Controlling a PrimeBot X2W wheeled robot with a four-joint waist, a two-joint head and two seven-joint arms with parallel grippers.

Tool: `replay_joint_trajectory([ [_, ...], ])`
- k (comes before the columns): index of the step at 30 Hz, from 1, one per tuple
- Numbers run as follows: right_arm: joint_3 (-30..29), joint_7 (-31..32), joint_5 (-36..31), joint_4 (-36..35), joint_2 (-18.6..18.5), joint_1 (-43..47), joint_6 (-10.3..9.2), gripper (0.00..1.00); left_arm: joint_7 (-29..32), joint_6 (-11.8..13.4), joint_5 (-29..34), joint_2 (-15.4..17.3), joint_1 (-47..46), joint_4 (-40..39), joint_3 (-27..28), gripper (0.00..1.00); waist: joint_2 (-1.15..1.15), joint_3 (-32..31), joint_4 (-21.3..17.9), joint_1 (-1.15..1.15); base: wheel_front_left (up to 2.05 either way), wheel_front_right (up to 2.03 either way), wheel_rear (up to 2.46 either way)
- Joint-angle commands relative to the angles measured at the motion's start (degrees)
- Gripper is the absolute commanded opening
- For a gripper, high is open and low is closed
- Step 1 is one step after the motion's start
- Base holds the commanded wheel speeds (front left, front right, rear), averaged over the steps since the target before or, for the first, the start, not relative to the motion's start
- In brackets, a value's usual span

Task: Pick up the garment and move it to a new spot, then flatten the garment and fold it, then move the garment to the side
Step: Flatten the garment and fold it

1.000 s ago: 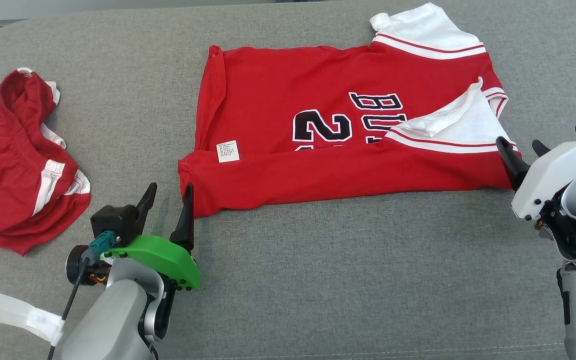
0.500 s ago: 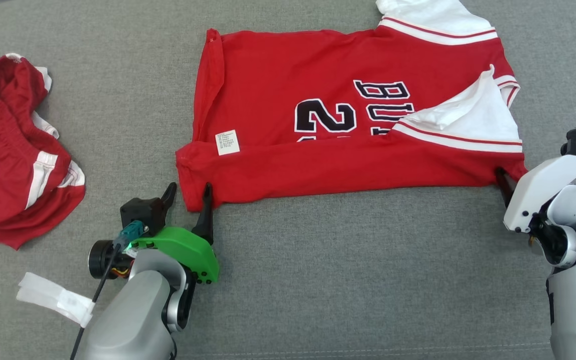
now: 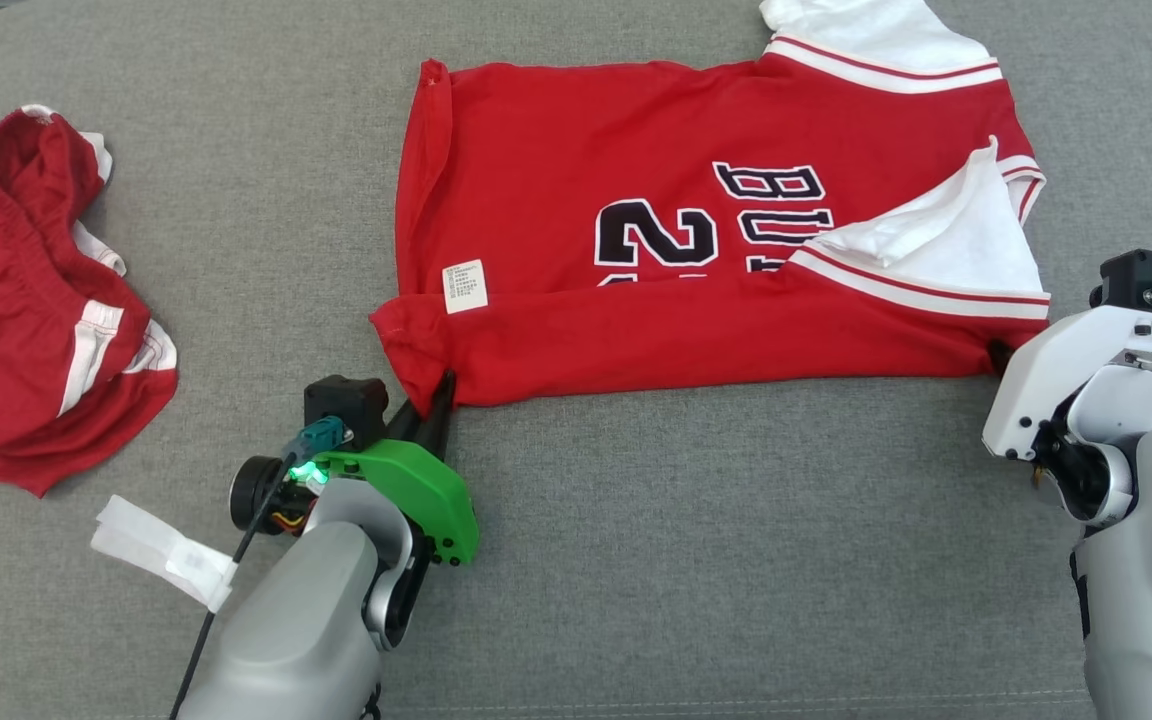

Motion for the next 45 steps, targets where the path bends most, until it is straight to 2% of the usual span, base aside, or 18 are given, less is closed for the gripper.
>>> replay_joint_trajectory([
  [1,0.2,-0.3,0.6,0.6,-0.2,1.6,-0.05,0.0,0.3,-0.6,0.4,-0.2,0.6,1.2,-0.6,0.0,0.0,-0.7,-0.2,0.0,0.0,0.0,0.0],
  [10,1.1,-0.9,3.3,-8.8,-1.0,8.8,-0.05,0.0,-2.2,-1.1,-1.6,3.3,5.2,0.0,1.8,0.0,0.0,-5.7,-0.9,0.0,0.0,0.0,0.0],
  [13,0.8,1.3,4.5,-13.9,-0.8,13.5,-0.06,0.0,-2.0,-0.9,-1.5,4.9,7.6,-2.2,1.5,0.0,0.0,-7.4,-0.9,0.0,0.0,0.0,0.0],
  [19,0.7,6.8,5.9,-23.0,0.2,22.3,-0.06,0.0,0.0,1.0,-2.3,7.9,13.4,-8.2,1.3,0.0,0.0,-9.2,-1.8,0.0,0.0,0.0,0.0],
  [21,0.5,7.5,6.2,-24.9,0.8,24.3,-0.06,0.0,1.2,1.8,-2.6,8.5,15.4,-10.2,1.0,0.0,0.0,-9.5,-2.2,0.0,0.0,0.0,0.0],
  [24,-0.3,7.1,6.8,-26.6,1.6,26.7,-0.06,0.0,2.8,4.7,-3.2,9.5,19.3,-13.9,1.2,0.0,0.0,-9.4,-2.8,0.0,0.0,0.0,0.0],
  [30,-1.8,4.5,4.6,-25.3,1.9,26.7,-0.07,0.0,4.6,10.0,-4.4,10.2,24.3,-20.2,2.4,0.0,0.0,-9.0,-2.7,0.0,0.0,0.0,0.0],
  [31,-1.9,4.2,4.5,-25.0,1.9,26.4,-0.07,0.28,5.0,10.4,-4.5,10.2,24.7,-20.9,2.4,0.0,0.0,-9.0,-2.6,0.0,0.0,0.0,0.0],
  [32,-2.0,3.8,4.4,-24.7,2.0,26.2,-0.07,1.0,5.2,10.9,-4.4,10.4,25.1,-21.7,2.2,0.18,0.0,-9.0,-2.4,0.0,0.0,0.0,0.0],
  [33,-2.1,3.7,4.4,-24.5,2.0,26.0,-0.07,1.0,5.4,11.2,-4.4,10.5,25.5,-22.4,2.2,0.78,0.0,-8.9,-2.3,0.0,0.0,0.0,0.0],
  [34,-2.4,3.3,4.2,-24.1,2.2,25.5,-0.04,1.0,5.7,11.5,-4.7,10.5,26.0,-23.6,2.1,1.0,0.0,-8.9,-1.9,0.0,0.0,0.0,0.0],
  [40,-2.8,3.1,4.6,-27.5,2.2,21.5,-0.03,1.0,6.4,12.2,-6.5,11.9,26.0,-28.9,4.1,1.0,0.0,-8.6,-1.3,0.0,0.0,0.0,0.0],
  [45,-2.0,6.9,4.4,-27.5,-1.1,13.0,-0.02,1.0,11.5,11.7,-5.6,15.7,19.8,-34.7,4.9,1.0,0.0,-6.9,-1.0,0.0,0.0,0.0,0.0],
])
